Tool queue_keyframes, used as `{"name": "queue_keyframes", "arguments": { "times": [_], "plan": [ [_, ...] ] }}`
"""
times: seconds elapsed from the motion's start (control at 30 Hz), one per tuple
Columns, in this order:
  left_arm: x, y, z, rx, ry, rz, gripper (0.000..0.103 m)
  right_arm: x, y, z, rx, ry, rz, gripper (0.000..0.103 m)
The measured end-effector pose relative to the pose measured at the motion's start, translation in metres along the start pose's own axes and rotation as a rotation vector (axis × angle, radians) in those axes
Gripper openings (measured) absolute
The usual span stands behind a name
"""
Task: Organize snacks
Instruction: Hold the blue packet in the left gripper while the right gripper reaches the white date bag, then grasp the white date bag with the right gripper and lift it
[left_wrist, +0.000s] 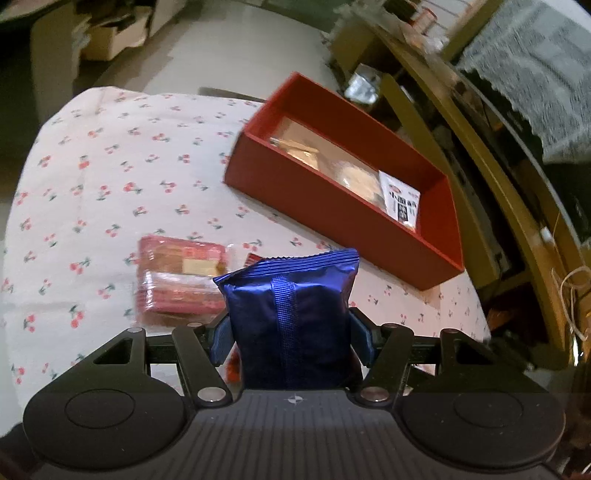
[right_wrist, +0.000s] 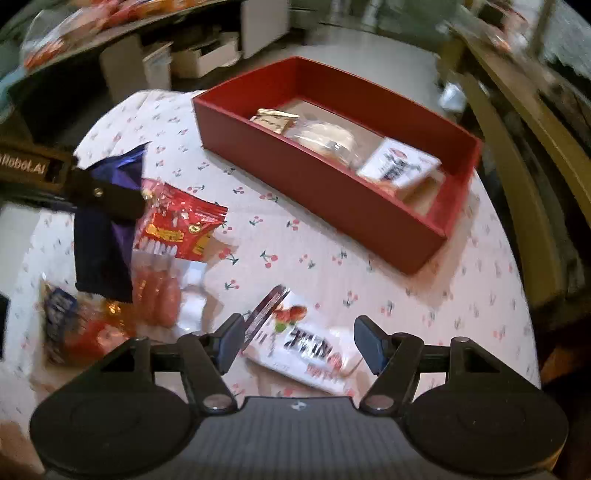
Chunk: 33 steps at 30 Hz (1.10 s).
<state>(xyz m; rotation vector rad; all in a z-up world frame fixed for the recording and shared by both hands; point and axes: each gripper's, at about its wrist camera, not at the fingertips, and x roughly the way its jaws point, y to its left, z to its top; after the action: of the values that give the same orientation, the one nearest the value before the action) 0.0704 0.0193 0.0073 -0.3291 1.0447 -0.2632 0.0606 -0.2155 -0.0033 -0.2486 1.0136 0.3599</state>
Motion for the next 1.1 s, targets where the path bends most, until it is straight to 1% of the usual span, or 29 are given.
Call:
{"name": "queue_keyframes", "arguments": {
  "times": [0.1,0.23,0.37,0.43,0.57,0.67,0.77,0.83,0.87,0.93,0.97,1.03,1.07,1.1],
  "plan": [
    [0.006,-0.004,0.000,0.015,0.013,-0.002,0.069,0.001,-0.004,-0.001,-0.083,0.011,0.043,0.079],
    [0.013,-0.009,-0.003,0.022,0.043,-0.012,0.069,-0.001,-0.005,-0.005,-0.247,0.051,0.076,0.079],
    [0.017,-0.017,-0.005,0.045,0.061,-0.026,0.069,0.001,-0.004,-0.009,-0.365,0.115,0.111,0.079],
    [0.020,-0.021,-0.006,0.053,0.074,-0.034,0.069,0.008,-0.001,-0.006,-0.445,0.153,0.112,0.079],
    [0.026,-0.028,-0.008,0.074,0.098,-0.043,0.069,0.029,0.003,0.002,-0.528,0.194,0.142,0.079],
    [0.029,-0.028,-0.009,0.086,0.111,-0.050,0.069,0.045,0.000,0.009,-0.513,0.215,0.193,0.079],
    [0.031,-0.026,-0.008,0.084,0.122,-0.044,0.069,0.053,-0.010,0.012,-0.420,0.217,0.239,0.080],
    [0.033,-0.024,-0.007,0.079,0.127,-0.045,0.069,0.051,-0.016,0.007,-0.355,0.207,0.240,0.078],
    [0.033,-0.024,-0.007,0.080,0.128,-0.045,0.069,0.048,-0.016,0.001,-0.331,0.201,0.228,0.076],
    [0.033,-0.025,-0.008,0.086,0.129,-0.044,0.069,0.040,-0.014,-0.008,-0.304,0.196,0.209,0.067],
    [0.033,-0.026,-0.008,0.089,0.130,-0.045,0.069,0.037,-0.012,-0.012,-0.282,0.199,0.203,0.064],
    [0.032,-0.028,-0.011,0.098,0.131,-0.047,0.069,0.031,-0.012,-0.019,-0.244,0.200,0.185,0.061],
    [0.032,-0.029,-0.012,0.103,0.130,-0.047,0.069,0.028,-0.012,-0.020,-0.222,0.194,0.189,0.057],
    [0.031,-0.030,-0.014,0.107,0.130,-0.046,0.069,0.023,-0.013,-0.022,-0.191,0.186,0.183,0.055]
  ]
}}
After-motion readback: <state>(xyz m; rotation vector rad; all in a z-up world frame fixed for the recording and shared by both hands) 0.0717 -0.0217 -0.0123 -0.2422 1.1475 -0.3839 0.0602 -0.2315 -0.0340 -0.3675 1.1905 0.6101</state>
